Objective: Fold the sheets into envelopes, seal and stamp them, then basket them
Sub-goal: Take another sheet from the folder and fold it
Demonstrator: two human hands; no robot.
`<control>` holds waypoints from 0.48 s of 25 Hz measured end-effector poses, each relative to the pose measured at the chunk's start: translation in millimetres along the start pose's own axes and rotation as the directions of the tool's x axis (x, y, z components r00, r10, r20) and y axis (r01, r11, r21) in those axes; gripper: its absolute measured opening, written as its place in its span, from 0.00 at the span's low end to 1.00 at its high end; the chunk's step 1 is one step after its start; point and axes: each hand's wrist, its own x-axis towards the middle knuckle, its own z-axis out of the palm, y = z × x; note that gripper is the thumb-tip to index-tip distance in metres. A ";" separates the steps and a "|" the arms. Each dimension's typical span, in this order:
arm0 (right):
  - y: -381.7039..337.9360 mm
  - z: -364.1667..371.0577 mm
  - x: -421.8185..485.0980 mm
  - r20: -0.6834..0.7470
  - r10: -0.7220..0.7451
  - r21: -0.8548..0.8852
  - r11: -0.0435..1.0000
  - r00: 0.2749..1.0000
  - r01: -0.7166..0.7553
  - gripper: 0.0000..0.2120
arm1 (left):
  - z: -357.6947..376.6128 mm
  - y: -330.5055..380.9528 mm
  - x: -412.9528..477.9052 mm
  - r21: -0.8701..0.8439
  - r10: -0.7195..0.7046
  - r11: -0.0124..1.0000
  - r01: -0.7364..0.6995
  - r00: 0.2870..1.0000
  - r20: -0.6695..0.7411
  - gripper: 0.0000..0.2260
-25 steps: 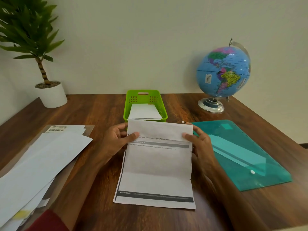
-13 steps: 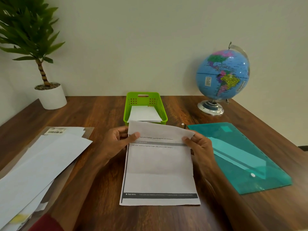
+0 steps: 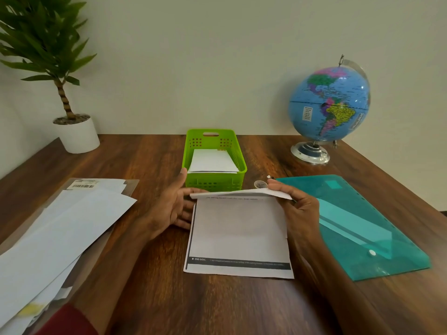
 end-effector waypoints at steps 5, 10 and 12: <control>7.9 -3.3 1.5 0.066 -0.107 -0.134 0.984 0.992 0.115 0.11 | -2.7 0.2 -3.5 0.069 -0.027 0.997 0.026 1.000 0.013 0.32; 6.4 -1.6 2.1 0.165 -0.129 -0.091 0.985 0.978 0.145 0.16 | -3.3 -4.7 -2.3 0.063 0.068 0.996 -0.065 0.997 -0.046 0.23; 3.7 1.2 2.2 0.093 -0.007 0.062 0.998 0.996 0.001 0.18 | -4.5 -2.8 -3.4 0.021 0.089 0.996 -0.088 0.995 -0.048 0.24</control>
